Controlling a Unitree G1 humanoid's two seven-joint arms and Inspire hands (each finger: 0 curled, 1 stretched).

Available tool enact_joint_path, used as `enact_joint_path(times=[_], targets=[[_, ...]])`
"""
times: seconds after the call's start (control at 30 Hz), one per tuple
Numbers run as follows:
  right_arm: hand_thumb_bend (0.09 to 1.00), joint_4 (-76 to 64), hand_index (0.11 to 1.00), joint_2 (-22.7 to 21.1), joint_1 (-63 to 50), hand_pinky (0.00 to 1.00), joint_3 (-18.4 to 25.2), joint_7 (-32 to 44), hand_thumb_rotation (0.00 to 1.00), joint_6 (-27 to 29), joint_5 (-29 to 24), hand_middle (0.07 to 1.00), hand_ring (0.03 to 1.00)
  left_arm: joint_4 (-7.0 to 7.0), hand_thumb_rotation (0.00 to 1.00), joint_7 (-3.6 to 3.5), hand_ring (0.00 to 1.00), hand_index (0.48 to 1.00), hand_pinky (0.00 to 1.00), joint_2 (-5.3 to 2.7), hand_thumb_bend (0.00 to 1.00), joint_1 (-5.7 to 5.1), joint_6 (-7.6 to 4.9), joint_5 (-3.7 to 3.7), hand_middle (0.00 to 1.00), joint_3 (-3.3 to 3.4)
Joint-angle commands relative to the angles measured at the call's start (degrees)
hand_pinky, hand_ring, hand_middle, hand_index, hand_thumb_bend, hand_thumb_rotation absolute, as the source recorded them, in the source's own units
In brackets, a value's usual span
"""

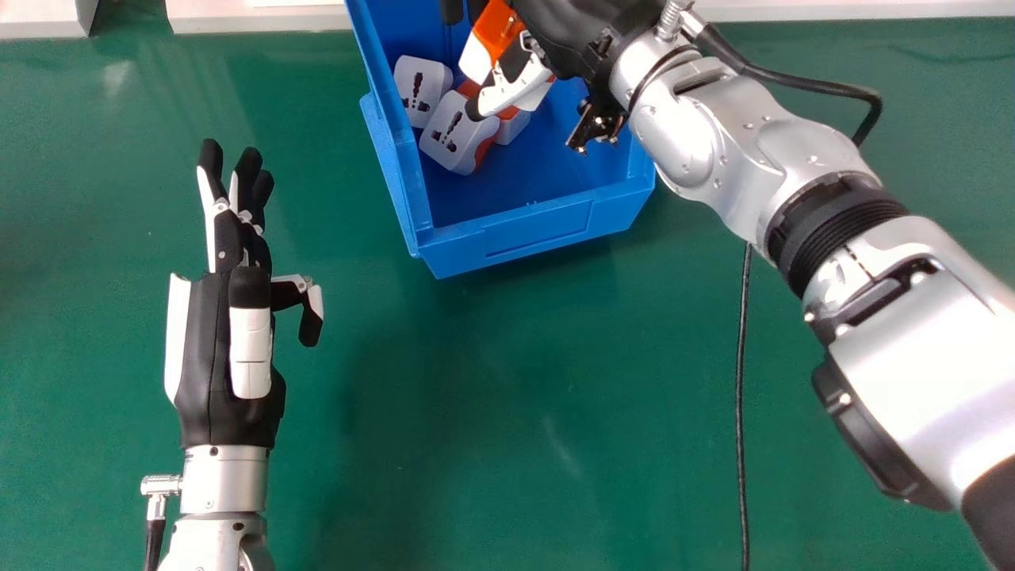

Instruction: Pick all objects and put in blue box

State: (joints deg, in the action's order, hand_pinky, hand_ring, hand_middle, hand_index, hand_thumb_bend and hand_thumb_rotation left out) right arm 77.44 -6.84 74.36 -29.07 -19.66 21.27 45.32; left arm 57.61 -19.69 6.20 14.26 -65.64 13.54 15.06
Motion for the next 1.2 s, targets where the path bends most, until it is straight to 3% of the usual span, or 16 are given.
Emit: enact_joint_path(times=[0.0, 0.2, 0.43, 0.6, 0.83, 0.9, 0.93, 0.97, 1.0, 1.03, 1.17], targets=[[0.520, -0.01, 0.502, 0.19, 3.72, 0.40, -0.02, -0.24, 0.00, -1.25, -0.50, 0.482, 0.417, -0.29, 1.00, 0.09, 1.00, 0.965, 0.00, 0.49, 1.00, 0.73, -1.47, -0.08, 1.00, 0.29], [0.520, 0.60, 0.503, 1.10, 3.99, 0.40, 0.43, 0.86, 0.00, -2.73, -1.09, 0.476, 0.429, -0.13, 1.00, 0.26, 1.00, 0.963, 0.00, 0.75, 1.00, 0.79, -1.68, -0.26, 1.00, 0.35], [0.520, 0.91, 0.503, 2.54, 4.01, 0.41, 0.76, 1.32, 0.00, -4.19, -1.41, 0.475, 0.432, 0.43, 1.00, -0.34, 1.00, 0.961, 0.00, 0.96, 1.00, 0.82, -1.80, 0.25, 1.00, 0.50], [0.520, 1.08, 0.504, 2.83, 3.89, 0.40, 0.57, 1.30, 0.00, -5.12, -1.15, 0.474, 0.432, 0.35, 1.00, -0.38, 1.00, 0.960, 0.00, 0.99, 1.00, 0.65, -1.83, 0.30, 1.00, 0.51], [0.520, 1.12, 0.503, 2.80, 3.42, 0.41, 2.20, 4.85, 0.00, -4.77, -3.15, 0.478, 0.430, 0.20, 1.00, -0.16, 1.00, 0.959, 0.00, 0.94, 1.00, 0.66, -1.52, -0.01, 1.00, 0.51], [0.521, 1.10, 0.501, 2.72, 3.53, 0.35, 2.33, 6.33, 0.03, -4.71, -3.66, 0.432, 0.375, 0.23, 1.00, -0.02, 1.00, 0.958, 0.00, 1.01, 1.00, 0.71, -1.45, -0.18, 1.00, 0.50], [0.603, 1.09, 0.535, 2.62, 3.68, 0.37, 2.53, 7.58, 0.04, -4.64, -3.99, 0.465, 0.406, 0.29, 1.00, 0.08, 1.00, 0.957, 0.00, 1.05, 1.00, 0.78, -1.43, -0.36, 1.00, 0.45], [0.603, 1.07, 0.535, 2.55, 3.78, 0.37, 2.70, 8.41, 0.04, -4.59, -4.20, 0.465, 0.406, 0.33, 1.00, 0.13, 1.00, 0.957, 0.00, 1.08, 1.00, 0.83, -1.42, -0.48, 1.00, 0.41], [0.673, 1.03, 0.569, 2.47, 3.86, 0.43, 2.73, 8.91, 0.06, -4.51, -4.23, 0.524, 0.472, 0.34, 1.00, 0.18, 1.00, 0.957, 0.00, 1.09, 1.00, 0.85, -1.40, -0.59, 1.00, 0.37], [0.673, 0.97, 0.569, 2.35, 3.88, 0.43, 2.75, 9.11, 0.06, -4.29, -4.21, 0.524, 0.472, 0.34, 1.00, 0.19, 1.00, 0.957, 0.00, 1.11, 1.00, 0.85, -1.38, -0.66, 1.00, 0.33], [0.818, 0.86, 0.642, 2.12, 3.74, 0.52, 3.26, 10.06, 0.13, -3.20, -4.68, 0.615, 0.578, 0.24, 1.00, 0.12, 1.00, 0.953, 0.00, 1.18, 1.00, 0.78, -1.22, -0.78, 1.00, 0.19]])
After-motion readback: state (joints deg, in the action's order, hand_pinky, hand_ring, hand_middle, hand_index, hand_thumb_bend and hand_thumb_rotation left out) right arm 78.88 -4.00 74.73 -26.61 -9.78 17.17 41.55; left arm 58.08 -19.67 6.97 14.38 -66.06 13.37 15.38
